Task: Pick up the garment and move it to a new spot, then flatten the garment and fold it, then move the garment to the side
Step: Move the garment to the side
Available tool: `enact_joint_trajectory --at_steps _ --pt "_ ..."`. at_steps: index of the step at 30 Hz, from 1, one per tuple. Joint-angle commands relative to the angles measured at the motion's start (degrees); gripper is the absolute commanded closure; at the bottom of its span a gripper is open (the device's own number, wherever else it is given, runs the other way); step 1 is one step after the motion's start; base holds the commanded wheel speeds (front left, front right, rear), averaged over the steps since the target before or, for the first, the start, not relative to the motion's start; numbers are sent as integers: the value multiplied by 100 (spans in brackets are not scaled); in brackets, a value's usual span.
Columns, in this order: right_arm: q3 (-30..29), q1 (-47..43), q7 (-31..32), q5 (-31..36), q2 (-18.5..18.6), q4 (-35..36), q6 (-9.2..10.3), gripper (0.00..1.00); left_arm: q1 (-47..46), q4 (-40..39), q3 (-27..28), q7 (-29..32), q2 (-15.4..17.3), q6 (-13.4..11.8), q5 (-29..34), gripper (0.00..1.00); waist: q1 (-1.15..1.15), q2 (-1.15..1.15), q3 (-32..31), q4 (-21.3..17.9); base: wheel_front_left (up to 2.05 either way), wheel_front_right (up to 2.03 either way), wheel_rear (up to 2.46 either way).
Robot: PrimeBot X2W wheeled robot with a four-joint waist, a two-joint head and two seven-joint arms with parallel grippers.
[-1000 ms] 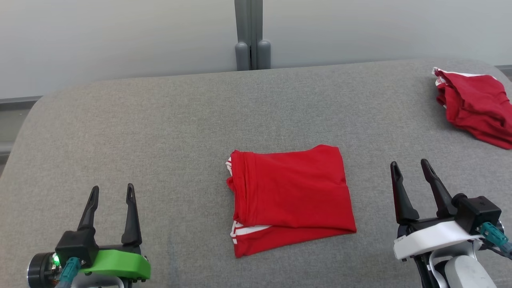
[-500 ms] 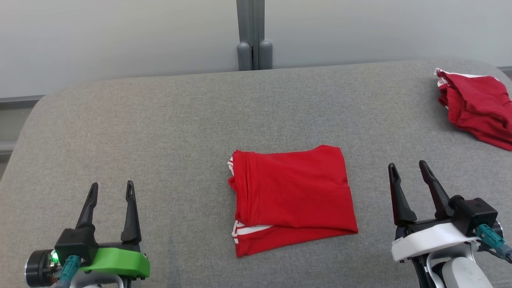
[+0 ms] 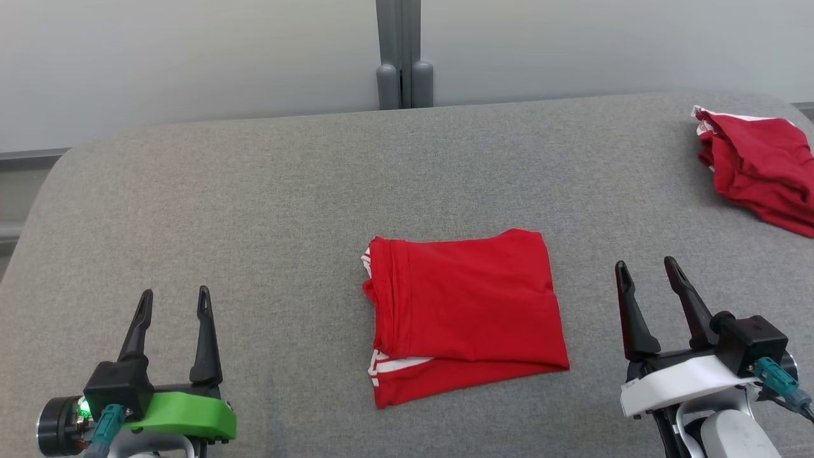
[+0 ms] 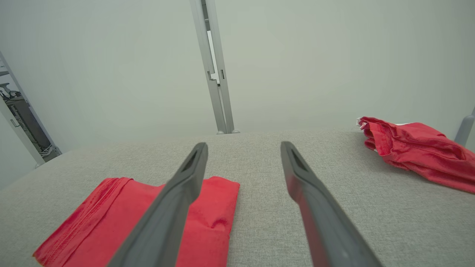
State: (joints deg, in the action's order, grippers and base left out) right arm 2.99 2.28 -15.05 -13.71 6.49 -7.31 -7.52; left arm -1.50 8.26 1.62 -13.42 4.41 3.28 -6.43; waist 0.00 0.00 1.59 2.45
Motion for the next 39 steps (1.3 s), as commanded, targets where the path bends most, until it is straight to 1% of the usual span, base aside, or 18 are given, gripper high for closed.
enact_joint_trajectory --at_steps 1,26,32,39 --pt "-5 -52 -14 46 5 -17 10 0 105 -13 -6 9 45 -36 -18 0 0 0 0 0 0 0 0" --pt "66 26 -14 -12 17 -202 9 0 90 35 -100 13 135 -121 -147 0 0 0 -15 54 0 0 0" --pt "315 355 33 38 101 -324 10 0 53 53 -146 -5 132 -130 -160 0 0 0 31 71 0 0 0" --pt "512 930 239 138 171 -797 10 0 -51 93 -239 -30 107 -150 -176 0 0 0 109 158 0 0 0"
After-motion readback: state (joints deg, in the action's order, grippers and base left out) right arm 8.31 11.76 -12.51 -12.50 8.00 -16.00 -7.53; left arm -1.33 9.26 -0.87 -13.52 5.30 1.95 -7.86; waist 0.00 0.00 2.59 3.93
